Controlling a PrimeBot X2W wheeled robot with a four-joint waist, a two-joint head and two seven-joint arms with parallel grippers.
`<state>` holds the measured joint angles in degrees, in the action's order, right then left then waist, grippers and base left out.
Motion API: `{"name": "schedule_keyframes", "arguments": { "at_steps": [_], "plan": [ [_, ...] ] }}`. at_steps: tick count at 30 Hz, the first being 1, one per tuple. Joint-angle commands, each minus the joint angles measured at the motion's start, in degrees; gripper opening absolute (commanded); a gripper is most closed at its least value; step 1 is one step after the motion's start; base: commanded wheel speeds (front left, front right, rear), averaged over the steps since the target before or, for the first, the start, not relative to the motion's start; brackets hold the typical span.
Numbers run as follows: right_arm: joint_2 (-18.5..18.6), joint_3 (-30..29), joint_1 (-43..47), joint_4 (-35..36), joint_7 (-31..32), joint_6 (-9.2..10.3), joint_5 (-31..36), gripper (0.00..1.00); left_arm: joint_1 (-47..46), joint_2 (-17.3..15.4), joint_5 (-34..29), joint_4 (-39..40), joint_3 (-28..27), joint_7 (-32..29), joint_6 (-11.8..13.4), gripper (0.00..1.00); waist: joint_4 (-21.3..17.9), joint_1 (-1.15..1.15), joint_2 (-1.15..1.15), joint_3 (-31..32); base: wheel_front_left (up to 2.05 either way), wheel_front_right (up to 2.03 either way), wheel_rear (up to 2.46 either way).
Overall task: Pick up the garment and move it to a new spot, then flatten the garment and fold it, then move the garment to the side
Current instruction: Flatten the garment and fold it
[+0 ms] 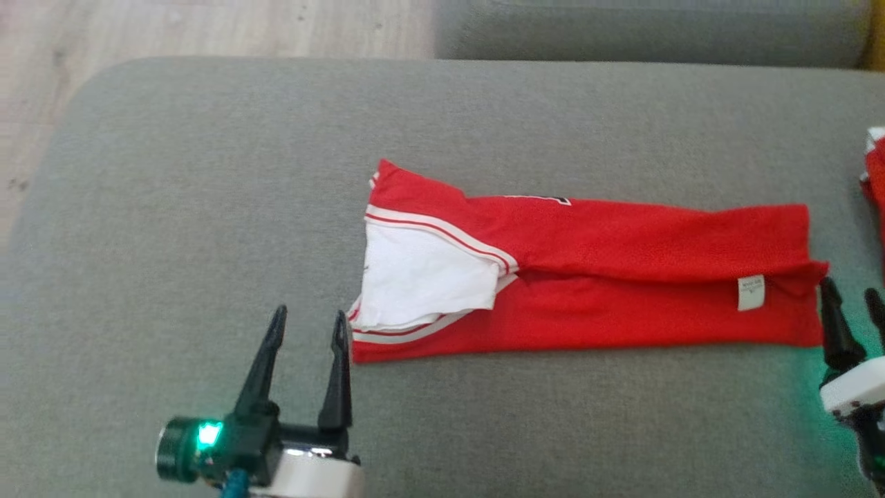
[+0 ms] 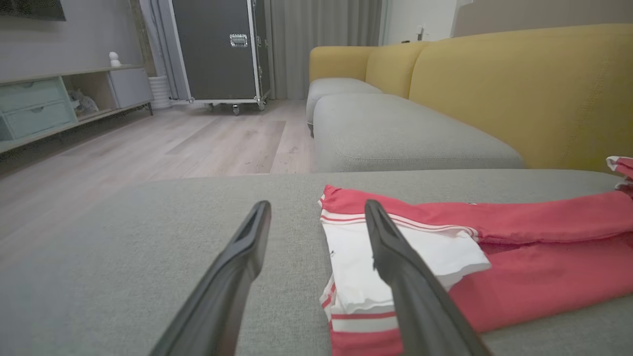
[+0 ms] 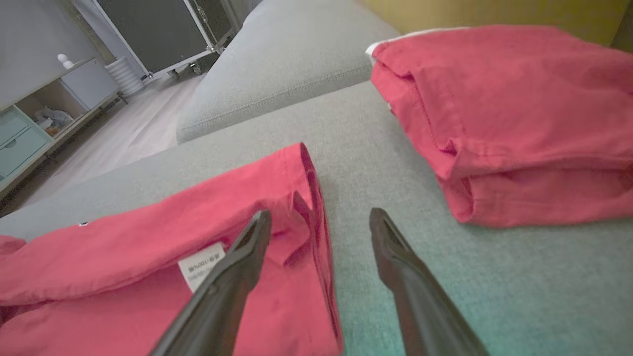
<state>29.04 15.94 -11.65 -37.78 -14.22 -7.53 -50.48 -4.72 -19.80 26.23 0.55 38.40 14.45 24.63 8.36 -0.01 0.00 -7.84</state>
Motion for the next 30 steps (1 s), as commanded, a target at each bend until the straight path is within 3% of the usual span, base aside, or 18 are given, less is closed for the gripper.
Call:
{"name": "schedule_keyframes", "arguments": {
  "at_steps": [1, 10, 17, 18, 19, 20, 25, 30],
  "plan": [
    [1.15, -0.51, -1.19, 0.50, -0.61, 0.04, 1.23, 1.00, -0.57, 0.31, -1.67, 2.17, -3.21, 0.54, -0.27, 1.00, 1.31, 0.01, 0.00, 1.05, 0.00, 0.00, 0.00],
    [-2.35, -6.39, -7.31, -12.74, 4.97, 0.04, 11.05, 1.00, 3.89, 6.04, -9.36, 2.14, -5.96, 0.54, -4.02, 1.00, 5.10, 0.01, 0.00, 2.09, 0.00, 0.00, 0.00],
    [-6.33, -8.17, -7.36, -17.74, 8.81, 0.04, 12.43, 1.00, 5.15, 8.36, -12.29, 1.75, -8.72, 0.54, -6.37, 1.00, 5.77, 0.01, 0.00, 1.51, 0.00, 0.00, 0.00],
    [-6.71, -7.87, -7.08, -17.39, 9.39, 0.04, 12.39, 0.89, 5.32, 8.61, -12.61, 1.72, -9.13, 0.54, -6.66, 1.00, 5.72, 0.01, 0.00, 1.49, 0.00, 0.00, 0.00],
    [-6.93, -7.47, -6.76, -16.88, 9.73, 0.04, 12.51, 0.60, 5.48, 8.88, -12.90, 1.66, -9.51, 0.54, -6.94, 1.00, 5.66, 0.01, 0.00, 1.51, 0.00, 0.00, 0.00],
    [-7.00, -7.15, -6.44, -16.39, 9.94, 0.04, 12.64, 0.03, 5.65, 9.12, -13.20, 1.58, -9.89, 0.54, -7.20, 1.00, 5.57, 0.01, 0.00, 1.57, 0.00, 0.00, 0.00],
    [-5.52, -7.56, -6.01, -14.57, 8.63, 0.04, 13.80, 0.00, 6.54, 10.07, -14.52, 1.16, -11.56, 0.54, -8.47, 1.00, 4.35, 0.01, 0.00, 2.27, 0.00, 0.00, 0.00],
    [-0.91, -9.76, -6.96, -12.56, 8.63, 0.04, 14.50, 0.00, 7.18, 10.89, -15.46, 0.79, -12.89, 0.54, -9.82, 1.00, 2.65, 0.01, 0.00, 2.79, 0.00, 0.00, 0.00]
  ]
}}
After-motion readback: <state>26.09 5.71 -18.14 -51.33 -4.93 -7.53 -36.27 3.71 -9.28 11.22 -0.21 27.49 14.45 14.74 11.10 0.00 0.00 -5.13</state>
